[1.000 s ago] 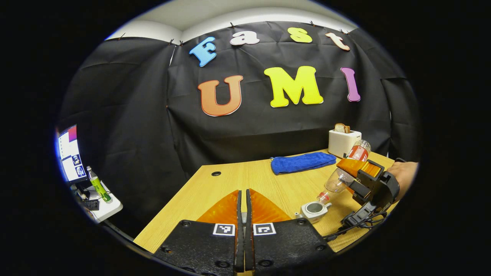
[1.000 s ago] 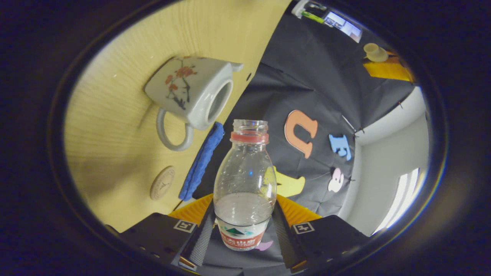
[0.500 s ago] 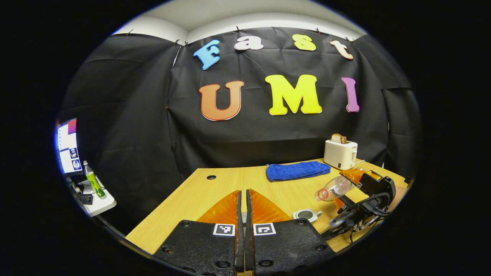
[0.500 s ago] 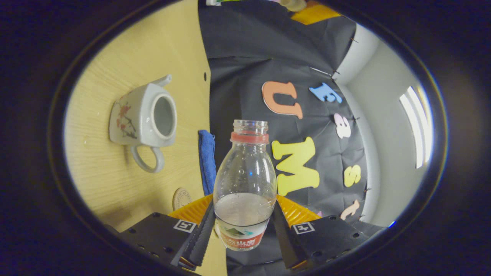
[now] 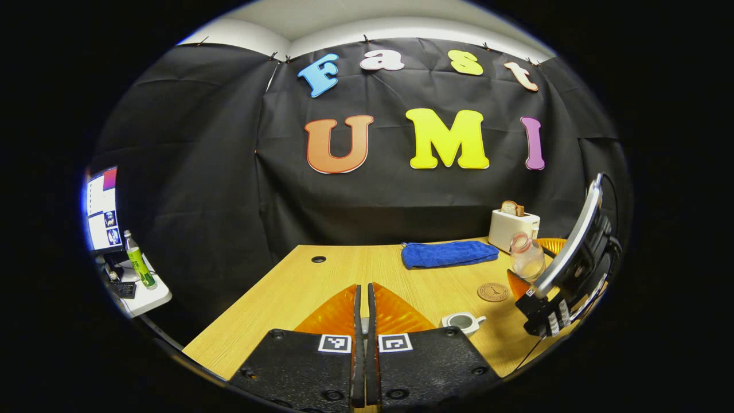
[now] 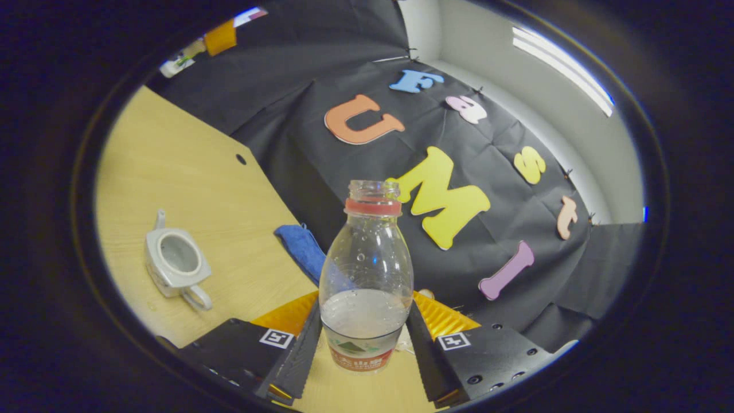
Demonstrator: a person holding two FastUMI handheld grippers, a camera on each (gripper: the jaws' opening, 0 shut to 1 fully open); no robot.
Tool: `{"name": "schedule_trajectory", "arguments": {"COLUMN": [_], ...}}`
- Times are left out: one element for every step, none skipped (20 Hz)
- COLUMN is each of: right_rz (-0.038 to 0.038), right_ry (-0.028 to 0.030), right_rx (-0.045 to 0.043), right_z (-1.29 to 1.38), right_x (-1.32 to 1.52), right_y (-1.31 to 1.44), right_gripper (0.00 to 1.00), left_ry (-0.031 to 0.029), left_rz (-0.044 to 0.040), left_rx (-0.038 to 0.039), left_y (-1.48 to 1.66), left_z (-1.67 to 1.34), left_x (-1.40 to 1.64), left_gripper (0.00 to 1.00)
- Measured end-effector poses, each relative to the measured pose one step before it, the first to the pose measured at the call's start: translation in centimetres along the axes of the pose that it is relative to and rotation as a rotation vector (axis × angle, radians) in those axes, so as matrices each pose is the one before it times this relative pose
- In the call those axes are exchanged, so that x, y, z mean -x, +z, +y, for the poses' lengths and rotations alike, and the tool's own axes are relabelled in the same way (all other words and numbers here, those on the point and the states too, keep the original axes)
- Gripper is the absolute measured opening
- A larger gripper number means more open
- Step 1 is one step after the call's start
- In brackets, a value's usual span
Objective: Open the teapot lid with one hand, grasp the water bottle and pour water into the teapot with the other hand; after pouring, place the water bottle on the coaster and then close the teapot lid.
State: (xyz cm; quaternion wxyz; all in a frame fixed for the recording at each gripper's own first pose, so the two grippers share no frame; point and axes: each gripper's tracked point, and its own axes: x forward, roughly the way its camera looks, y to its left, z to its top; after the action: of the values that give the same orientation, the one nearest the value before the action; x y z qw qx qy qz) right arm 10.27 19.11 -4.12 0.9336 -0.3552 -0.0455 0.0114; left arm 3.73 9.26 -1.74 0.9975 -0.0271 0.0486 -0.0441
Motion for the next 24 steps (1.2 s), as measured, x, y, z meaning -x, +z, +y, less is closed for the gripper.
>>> {"name": "schedule_trajectory", "arguments": {"right_rz": [0.01208,0.01418,0.01612,0.01358,0.02232,0.01206,0.00875,0.00908,0.00955,0.01302,0.00914,-0.00152,-0.00707,-0.00064,0.00533,0.01361,0.01771,0.01443,0.00852,-0.00337,-0.01239,0.00287,-0.00049,-0.00242], "right_ry": [0.01067,0.01162,0.01962,0.01482,0.01099,0.00170,0.00537,0.01100,0.00920,0.01579,0.01291,0.00260,0.00126,0.00489,0.01204,0.02251,0.01903,0.01247,0.01160,-0.00185,0.00247,0.00147,-0.00156,0.00145], "right_rx": [-0.06146,-0.06771,-0.07384,-0.07237,-0.05254,-0.05344,-0.05142,-0.05053,-0.05729,-0.05524,-0.04287,-0.01131,-0.00335,0.00586,-0.00611,-0.01876,-0.02086,-0.01455,-0.00552,0.00500,-0.00748,-0.00566,0.00330,-0.00285], "right_z": [-0.277,-0.057,-0.252,-0.359,-0.337,-0.916,-0.482,-0.390,-0.276,-0.031,0.055,-0.259,-0.120,0.158,0.189,0.525,0.483,0.183,0.251,-0.041,-0.076,0.066,-0.036,-0.022], "right_x": [-0.430,-0.655,-0.646,-0.703,-0.867,-0.660,-0.793,-0.822,-0.867,-0.652,-0.628,-0.612,-0.560,-0.378,-0.322,-0.268,-0.313,-0.236,-0.142,-0.120,0.016,-0.028,-0.024,0.007], "right_y": [-0.297,-0.685,-0.262,-0.165,-0.459,-0.073,-0.028,-0.203,-0.170,-0.229,-0.253,-0.145,0.024,-0.035,-0.188,-0.654,-0.654,-0.639,-0.432,-0.176,0.305,-0.409,-0.009,0.106], "right_gripper": [0.78,0.75,0.79,0.79,0.78,0.78,0.78,0.78,0.78,0.76,0.78,0.76,0.76,0.77,0.76,0.78,0.76,0.76,0.76,0.76,0.77,0.78,0.78,0.78], "left_ry": [-0.00113,0.00194,0.00157,0.00201,0.00615,0.00509,0.00570,0.00426,-0.00108,-0.00217,0.00460,0.00819,0.00482,-0.00031,-0.00106,-0.00115,-0.00252,-0.00312,-0.00351,-0.00378,-0.00202,-0.00002,-0.00118,-0.00070], "left_rz": [-0.00112,-0.00080,0.00017,-0.00076,-0.00090,0.00189,0.00361,0.00182,-0.00087,-0.00045,0.00236,0.00646,0.00719,0.00700,0.00490,0.00094,-0.00007,0.00186,0.00314,0.00412,0.00411,0.00350,0.00377,0.00322], "left_rx": [-0.00332,-0.00090,0.00156,0.00291,0.00695,0.00906,0.00880,0.00466,-0.00239,-0.00672,-0.00220,0.00382,0.00349,-0.00027,-0.00594,-0.00776,-0.00506,-0.00102,-0.00036,-0.00230,-0.00635,-0.00369,-0.00108,-0.00044], "left_y": [0.070,-0.019,0.050,-0.053,0.141,-0.133,-0.113,-0.009,-0.037,-0.103,-0.117,-0.153,-0.220,-0.311,-0.141,-0.029,-0.029,-0.145,-0.033,-0.205,-0.109,-0.064,-0.180,-0.194], "left_z": [-0.080,0.108,-0.060,0.060,0.119,0.049,0.049,0.026,-0.094,-0.079,-0.059,0.130,0.011,-0.278,-0.213,-0.239,-0.195,-0.122,-0.164,-0.166,-0.223,-0.107,-0.072,-0.151], "left_x": [0.045,0.090,-0.061,-0.090,-0.025,-0.171,-0.053,-0.062,-0.094,-0.131,-0.100,-0.343,-0.261,-0.282,-0.108,-0.114,-0.015,-0.059,-0.098,-0.098,-0.112,-0.045,-0.168,-0.065], "left_gripper": [0.04,0.03,0.03,0.04,0.04,0.03,0.04,0.04,0.00,0.04,0.04,0.03,0.04,0.04,0.04,0.04,0.04,0.03,0.03,0.03,0.03,0.04,0.04,0.04]}}
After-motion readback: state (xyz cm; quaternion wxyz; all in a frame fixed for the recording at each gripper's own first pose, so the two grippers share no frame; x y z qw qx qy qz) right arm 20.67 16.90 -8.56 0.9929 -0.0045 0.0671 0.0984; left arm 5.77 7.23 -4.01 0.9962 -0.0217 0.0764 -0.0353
